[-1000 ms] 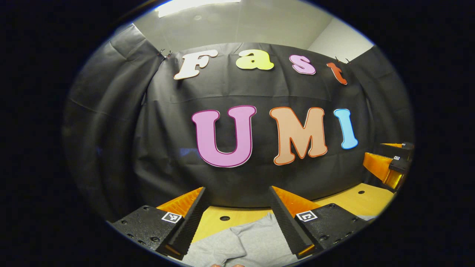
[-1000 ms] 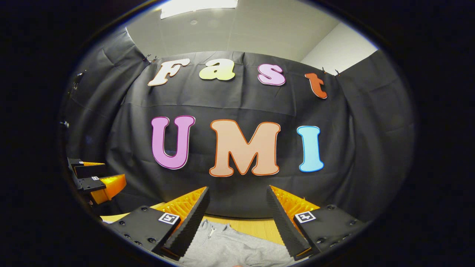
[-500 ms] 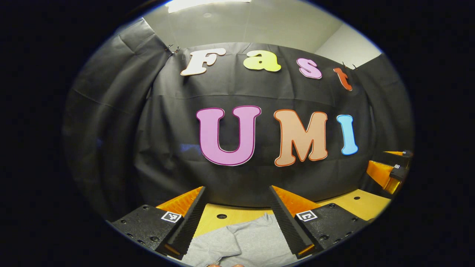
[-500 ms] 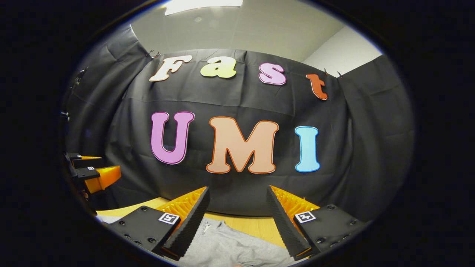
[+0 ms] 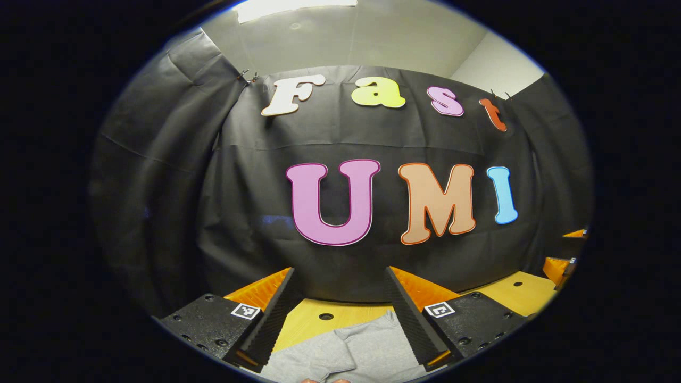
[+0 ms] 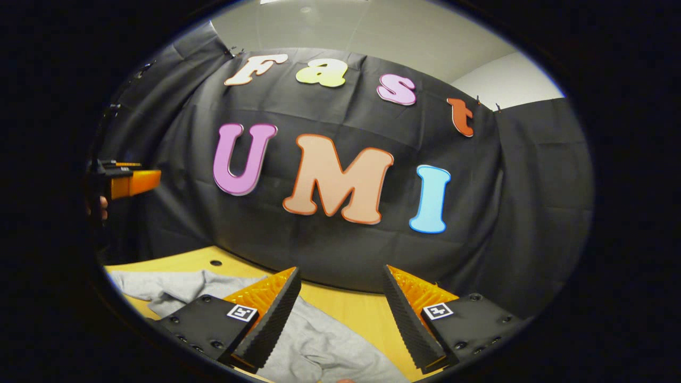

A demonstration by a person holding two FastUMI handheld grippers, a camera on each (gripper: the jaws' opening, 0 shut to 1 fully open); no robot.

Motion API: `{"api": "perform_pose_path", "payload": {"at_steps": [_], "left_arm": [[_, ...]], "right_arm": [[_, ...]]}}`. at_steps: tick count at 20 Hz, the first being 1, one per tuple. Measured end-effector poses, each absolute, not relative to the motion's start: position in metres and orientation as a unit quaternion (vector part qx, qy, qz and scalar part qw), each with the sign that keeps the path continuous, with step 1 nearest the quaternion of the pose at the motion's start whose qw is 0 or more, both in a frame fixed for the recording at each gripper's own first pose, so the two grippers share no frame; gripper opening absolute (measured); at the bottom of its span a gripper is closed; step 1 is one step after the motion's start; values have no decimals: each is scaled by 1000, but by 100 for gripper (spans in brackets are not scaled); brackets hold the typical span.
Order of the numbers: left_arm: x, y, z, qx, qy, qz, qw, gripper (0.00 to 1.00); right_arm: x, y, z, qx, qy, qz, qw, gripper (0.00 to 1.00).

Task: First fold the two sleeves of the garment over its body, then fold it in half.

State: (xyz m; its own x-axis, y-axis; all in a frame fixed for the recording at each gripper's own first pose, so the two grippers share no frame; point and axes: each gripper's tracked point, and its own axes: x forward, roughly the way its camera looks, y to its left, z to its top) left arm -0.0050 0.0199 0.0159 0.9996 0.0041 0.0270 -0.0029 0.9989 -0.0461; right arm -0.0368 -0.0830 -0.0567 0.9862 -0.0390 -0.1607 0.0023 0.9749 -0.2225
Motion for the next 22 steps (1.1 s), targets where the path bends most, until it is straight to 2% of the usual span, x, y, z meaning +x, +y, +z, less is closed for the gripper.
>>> {"api": "perform_pose_path", "payload": {"at_steps": [1, 2, 7, 8, 9, 11, 13, 15, 16, 19, 22], "left_arm": [[-4, 20, 15, -24, -13, 2, 1000, 96], [-3, 20, 14, -27, -11, 2, 1000, 99], [0, 14, 7, -29, -4, -4, 1000, 96], [-1, 13, 6, -27, -4, -5, 1000, 93], [-1, 11, 5, -26, -3, -7, 1000, 99], [-1, 5, 1, -25, 1, -14, 1000, 96], [-1, 0, -1, -26, 3, -19, 999, 99], [0, -4, -3, -26, 6, -22, 999, 96], [0, -7, -4, -26, 6, -24, 999, 99], [2, -12, -9, -21, 10, -30, 999, 99], [3, -19, -12, -23, 16, -33, 999, 93]], "right_arm": [[-42, -96, -66, -114, 97, -18, 989, 98], [-47, -109, -76, -118, 112, -26, 986, 98], [-79, -171, -121, -116, 190, -62, 973, 97], [-86, -183, -132, -107, 207, -71, 970, 98], [-93, -194, -140, -100, 224, -80, 966, 98], [-108, -219, -161, -102, 259, -96, 956, 97], [-125, -235, -177, -115, 288, -102, 945, 98], [-145, -249, -196, -117, 319, -105, 935, 99], [-156, -255, -207, -113, 337, -106, 929, 98], [-189, -270, -240, -101, 386, -112, 910, 99], [-218, -282, -269, -84, 435, -118, 889, 99]]}}
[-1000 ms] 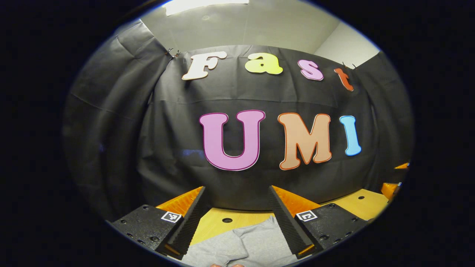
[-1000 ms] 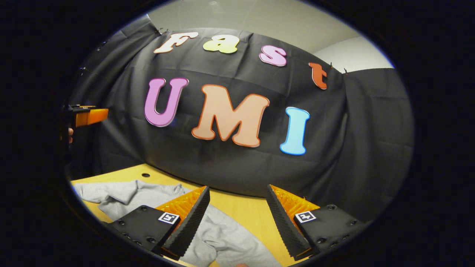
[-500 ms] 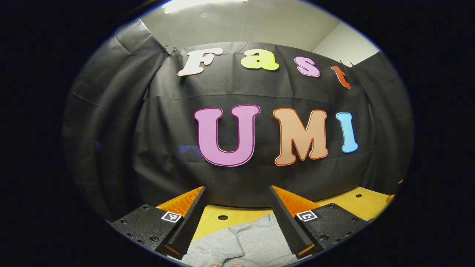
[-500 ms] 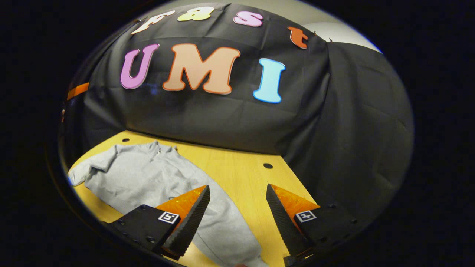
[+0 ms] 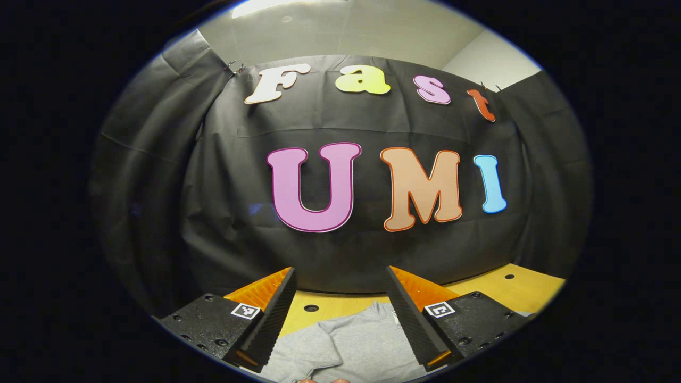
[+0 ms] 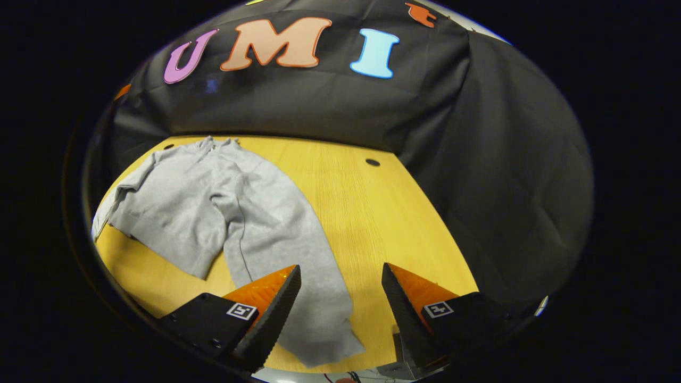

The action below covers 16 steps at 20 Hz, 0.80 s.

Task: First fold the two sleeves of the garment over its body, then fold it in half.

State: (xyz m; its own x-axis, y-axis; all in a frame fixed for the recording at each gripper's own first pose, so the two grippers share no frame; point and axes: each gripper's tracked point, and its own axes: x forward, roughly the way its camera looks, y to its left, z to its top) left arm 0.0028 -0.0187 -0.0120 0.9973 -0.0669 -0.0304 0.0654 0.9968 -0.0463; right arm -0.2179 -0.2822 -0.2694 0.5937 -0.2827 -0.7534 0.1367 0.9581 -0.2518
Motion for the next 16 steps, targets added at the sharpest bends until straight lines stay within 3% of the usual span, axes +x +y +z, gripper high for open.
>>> {"api": "perform_pose_path", "payload": {"at_steps": [6, 16], "left_arm": [[3, -28, -17, -18, 17, -39, 999, 93], [5, -40, -23, -9, 25, -50, 998, 96]], "right_arm": [[-267, -279, -307, -27, 510, -117, 852, 99], [-306, -284, -337, 24, 567, -122, 814, 98]]}}
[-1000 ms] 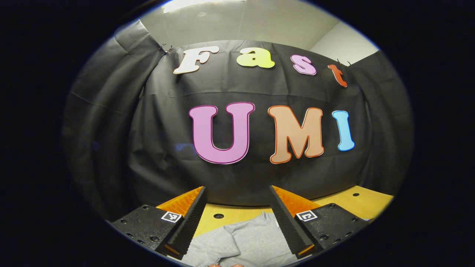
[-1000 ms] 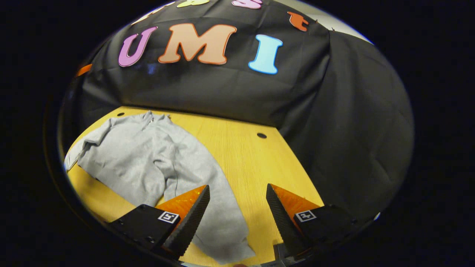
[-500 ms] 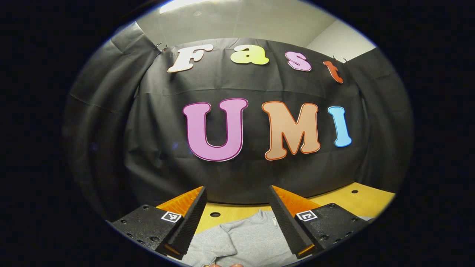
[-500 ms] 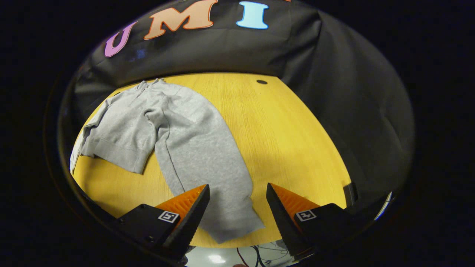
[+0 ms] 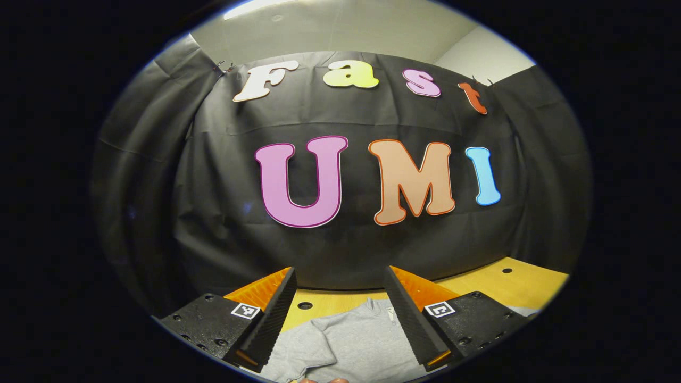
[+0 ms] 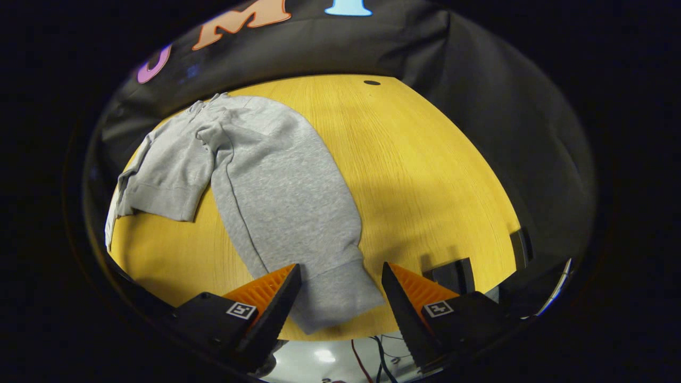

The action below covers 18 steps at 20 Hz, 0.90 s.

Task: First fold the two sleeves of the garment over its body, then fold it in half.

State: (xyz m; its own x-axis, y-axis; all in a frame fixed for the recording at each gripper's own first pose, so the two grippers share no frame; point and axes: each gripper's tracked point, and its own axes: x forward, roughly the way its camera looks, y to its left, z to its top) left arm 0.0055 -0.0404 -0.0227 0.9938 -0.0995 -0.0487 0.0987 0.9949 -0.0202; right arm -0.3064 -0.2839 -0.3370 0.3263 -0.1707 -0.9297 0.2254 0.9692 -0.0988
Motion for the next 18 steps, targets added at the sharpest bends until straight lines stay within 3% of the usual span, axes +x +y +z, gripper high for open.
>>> {"api": "perform_pose_path", "payload": {"at_steps": [3, 6, 7, 8, 10, 12, 13, 18], "left_arm": [[6, -43, -26, -4, 29, -52, 998, 96], [9, -45, -27, -4, 30, -56, 998, 96], [9, -45, -29, -4, 31, -55, 998, 96], [10, -45, -29, -3, 31, -55, 998, 96], [11, -43, -30, -1, 32, -52, 998, 96], [12, -41, -30, -1, 33, -50, 998, 96], [12, -40, -32, 0, 35, -49, 998, 96], [10, -31, -35, 5, 40, -41, 998, 96]], "right_arm": [[-309, -282, -339, 57, 579, -129, 803, 94], [-306, -281, -342, 79, 593, -147, 788, 60], [-303, -278, -343, 90, 595, -148, 785, 55], [-303, -275, -343, 99, 597, -149, 782, 31], [-300, -274, -343, 82, 591, -149, 788, 21], [-295, -275, -338, 55, 579, -152, 799, 21], [-292, -273, -336, 53, 574, -151, 803, 16], [-248, -262, -315, 65, 525, -167, 832, 16]]}}
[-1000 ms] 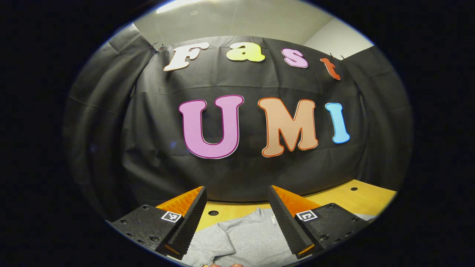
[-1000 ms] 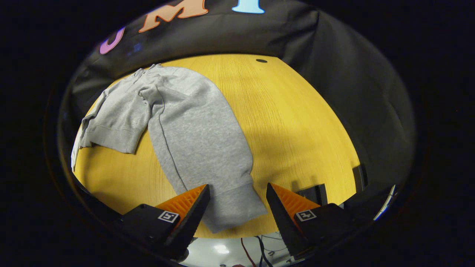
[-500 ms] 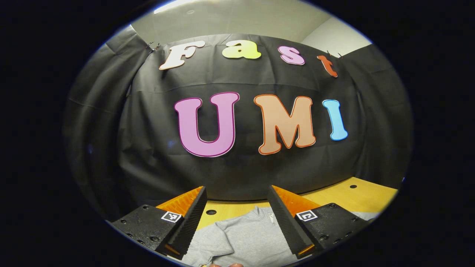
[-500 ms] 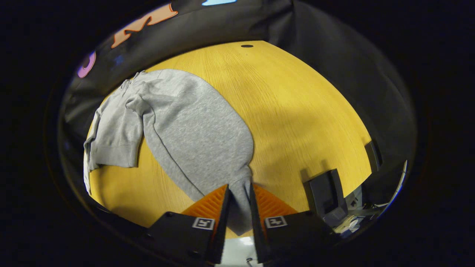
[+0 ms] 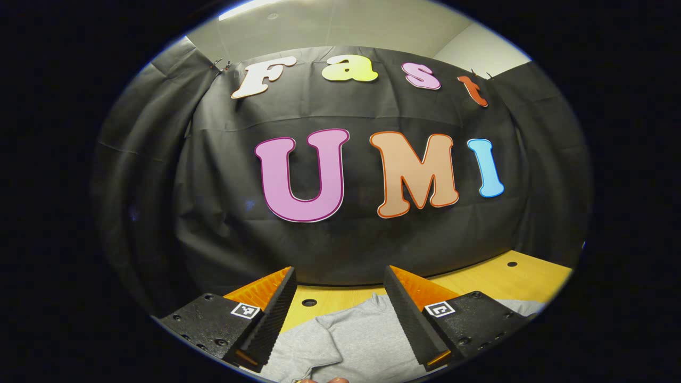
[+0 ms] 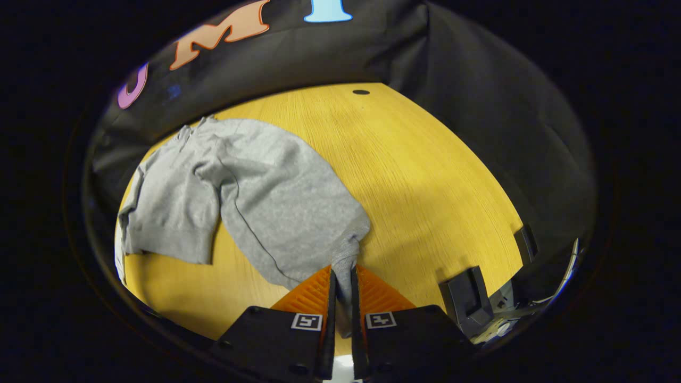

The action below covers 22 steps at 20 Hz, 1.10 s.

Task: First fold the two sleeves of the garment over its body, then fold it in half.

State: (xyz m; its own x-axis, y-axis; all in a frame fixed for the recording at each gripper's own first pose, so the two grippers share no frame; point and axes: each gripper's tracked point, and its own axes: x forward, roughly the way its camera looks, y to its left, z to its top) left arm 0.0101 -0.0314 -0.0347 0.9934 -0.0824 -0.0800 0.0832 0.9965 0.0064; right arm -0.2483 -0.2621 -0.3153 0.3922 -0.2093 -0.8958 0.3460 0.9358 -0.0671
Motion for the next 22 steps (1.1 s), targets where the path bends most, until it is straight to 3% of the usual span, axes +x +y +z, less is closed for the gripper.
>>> {"api": "perform_pose_path", "payload": {"at_steps": [4, 5, 7, 8, 22], "left_arm": [[9, -23, -33, 9, 37, -35, 999, 99], [9, -21, -34, 11, 37, -33, 999, 96], [9, -16, -34, 13, 37, -29, 999, 96], [9, -12, -33, 15, 36, -26, 999, 96], [-16, 61, -39, 13, 47, 53, 997, 96]], "right_arm": [[-207, -251, -294, 86, 499, -160, 847, 16], [-198, -248, -290, 88, 495, -158, 850, 20], [-175, -237, -281, 93, 482, -147, 859, 11], [-165, -231, -275, 98, 474, -141, 863, 16], [-18, -106, -229, 155, 410, -31, 898, 15]]}}
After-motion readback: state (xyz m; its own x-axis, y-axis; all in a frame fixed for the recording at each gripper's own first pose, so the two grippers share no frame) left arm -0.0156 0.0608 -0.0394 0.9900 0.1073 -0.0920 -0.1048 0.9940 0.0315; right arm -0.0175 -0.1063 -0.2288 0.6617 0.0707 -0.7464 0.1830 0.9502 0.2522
